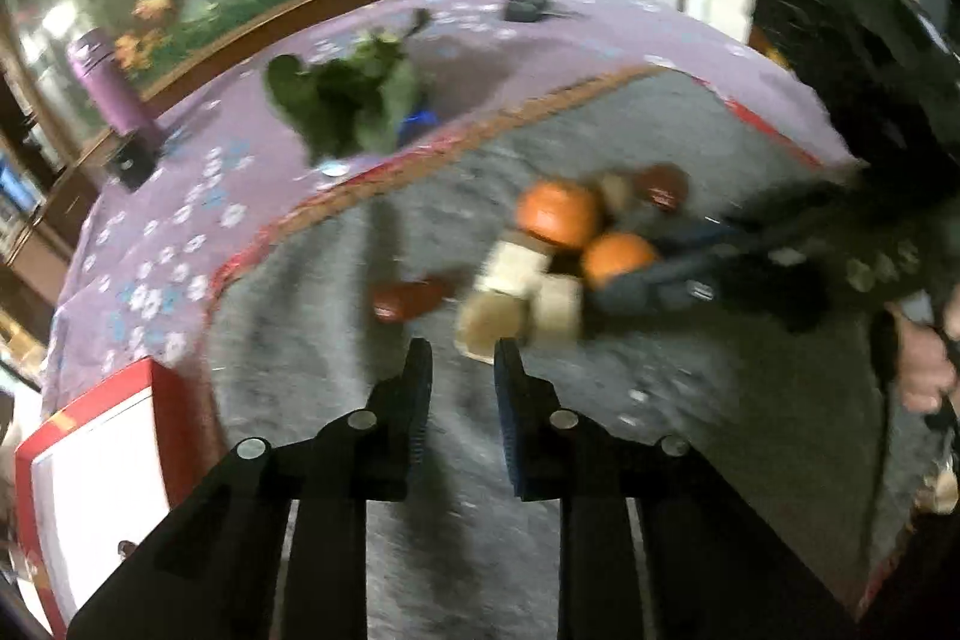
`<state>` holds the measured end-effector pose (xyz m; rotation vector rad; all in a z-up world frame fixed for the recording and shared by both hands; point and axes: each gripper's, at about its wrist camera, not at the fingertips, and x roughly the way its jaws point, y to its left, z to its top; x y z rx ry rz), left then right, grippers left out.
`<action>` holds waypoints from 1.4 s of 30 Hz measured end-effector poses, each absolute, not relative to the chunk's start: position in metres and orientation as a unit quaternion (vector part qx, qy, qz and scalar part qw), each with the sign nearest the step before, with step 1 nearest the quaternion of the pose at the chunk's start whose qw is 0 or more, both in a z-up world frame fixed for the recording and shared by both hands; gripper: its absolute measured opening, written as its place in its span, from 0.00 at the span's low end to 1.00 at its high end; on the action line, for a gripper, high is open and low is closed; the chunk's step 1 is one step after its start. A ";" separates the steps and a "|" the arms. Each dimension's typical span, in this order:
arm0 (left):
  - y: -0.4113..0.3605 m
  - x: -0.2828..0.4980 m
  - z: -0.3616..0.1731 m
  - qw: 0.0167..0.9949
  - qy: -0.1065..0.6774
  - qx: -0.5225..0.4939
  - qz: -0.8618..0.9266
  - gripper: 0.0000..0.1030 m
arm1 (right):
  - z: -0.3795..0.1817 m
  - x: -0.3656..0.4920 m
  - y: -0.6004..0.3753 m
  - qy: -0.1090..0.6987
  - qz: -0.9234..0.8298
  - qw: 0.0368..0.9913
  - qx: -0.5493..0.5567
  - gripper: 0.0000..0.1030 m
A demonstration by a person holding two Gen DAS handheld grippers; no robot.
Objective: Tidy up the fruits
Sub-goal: 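Grasp a mandarin orange with the right tool while the left tool grasps a rice cake, then carry both items into the white tray and open the left tool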
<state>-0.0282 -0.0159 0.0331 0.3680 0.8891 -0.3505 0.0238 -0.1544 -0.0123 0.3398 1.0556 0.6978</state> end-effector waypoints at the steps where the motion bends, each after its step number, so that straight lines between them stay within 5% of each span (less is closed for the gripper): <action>1: -0.015 -0.025 0.032 0.870 0.430 0.172 -0.167 0.19 | -0.012 0.024 -0.154 0.491 0.324 0.793 0.157 0.32; 8: -0.013 -0.018 0.032 0.865 0.443 0.159 -0.175 0.19 | -0.013 0.024 -0.154 0.492 0.324 0.792 0.160 0.32; 12: -0.018 -0.025 0.034 0.863 0.439 0.167 -0.184 0.35 | -0.013 0.024 -0.154 0.492 0.324 0.792 0.160 0.32; 21: -0.023 -0.006 0.019 0.856 0.459 0.140 -0.193 0.34 | -0.013 0.024 -0.155 0.493 0.325 0.790 0.165 0.32; 29: -0.024 -0.011 0.020 0.864 0.450 0.115 -0.194 0.22 | -0.011 0.021 -0.153 0.483 0.323 0.800 0.152 0.32; 42: 0.052 -0.075 0.077 0.920 0.371 0.068 -0.107 0.22 | 0.024 -0.009 -0.084 0.432 0.386 0.806 0.118 0.31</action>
